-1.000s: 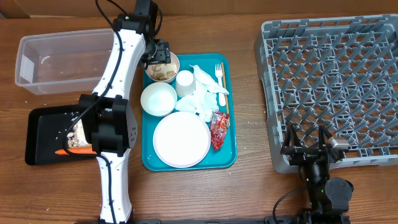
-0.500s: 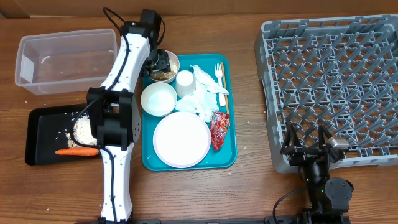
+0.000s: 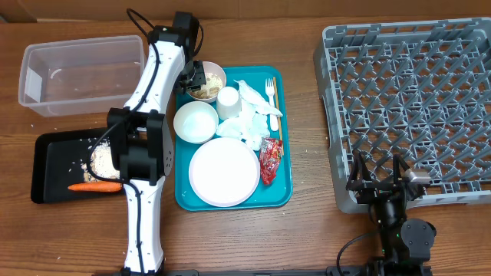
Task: Sort waste into correct bins and load items into the dishwasher rack
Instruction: 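Grasp the second white bowl with peanut shells, left gripper, then tip the second bowl over the black tray to empty the shells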
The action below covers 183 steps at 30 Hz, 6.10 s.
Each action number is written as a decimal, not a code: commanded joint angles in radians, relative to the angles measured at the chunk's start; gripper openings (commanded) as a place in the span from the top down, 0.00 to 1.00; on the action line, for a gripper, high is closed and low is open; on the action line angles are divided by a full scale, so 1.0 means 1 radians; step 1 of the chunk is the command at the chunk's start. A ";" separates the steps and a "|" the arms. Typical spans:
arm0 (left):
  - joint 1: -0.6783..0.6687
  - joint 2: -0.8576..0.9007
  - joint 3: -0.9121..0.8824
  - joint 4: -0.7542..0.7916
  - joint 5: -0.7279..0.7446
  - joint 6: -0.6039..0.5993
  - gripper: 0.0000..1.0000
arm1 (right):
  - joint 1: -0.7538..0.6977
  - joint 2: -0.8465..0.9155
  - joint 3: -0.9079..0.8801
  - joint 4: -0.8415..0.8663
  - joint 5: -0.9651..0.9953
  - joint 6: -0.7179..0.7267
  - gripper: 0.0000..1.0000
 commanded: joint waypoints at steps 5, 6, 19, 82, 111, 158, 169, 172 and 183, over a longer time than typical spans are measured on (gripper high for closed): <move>0.015 -0.032 0.017 -0.007 -0.027 -0.011 0.89 | -0.006 -0.008 -0.010 0.004 0.006 0.001 0.00; 0.017 -0.035 0.017 -0.006 -0.027 -0.011 0.91 | -0.006 -0.008 -0.010 0.004 0.006 0.001 0.00; 0.028 -0.104 0.083 -0.030 -0.023 -0.038 0.96 | -0.006 -0.008 -0.010 0.004 0.006 0.001 0.00; 0.525 -0.769 -0.835 -0.032 -1.081 -0.058 0.96 | -0.006 -0.008 -0.010 0.004 0.006 0.001 0.00; 0.465 -0.472 -0.839 0.177 -1.126 0.439 0.96 | -0.006 -0.008 -0.010 0.004 0.006 0.001 0.00; 0.382 -0.449 -0.839 0.436 -1.469 1.074 0.96 | -0.006 -0.008 -0.010 0.004 0.006 0.001 0.00; 0.388 -0.449 -0.838 0.550 -1.371 0.941 0.96 | -0.006 -0.008 -0.010 0.004 0.006 0.001 0.00; 0.395 -0.457 -0.838 0.518 -1.325 0.883 0.96 | -0.006 -0.008 -0.010 0.004 0.006 0.001 0.00; 0.571 -0.677 -0.838 0.301 -0.637 0.767 0.96 | -0.006 -0.008 -0.010 0.004 0.006 0.001 0.00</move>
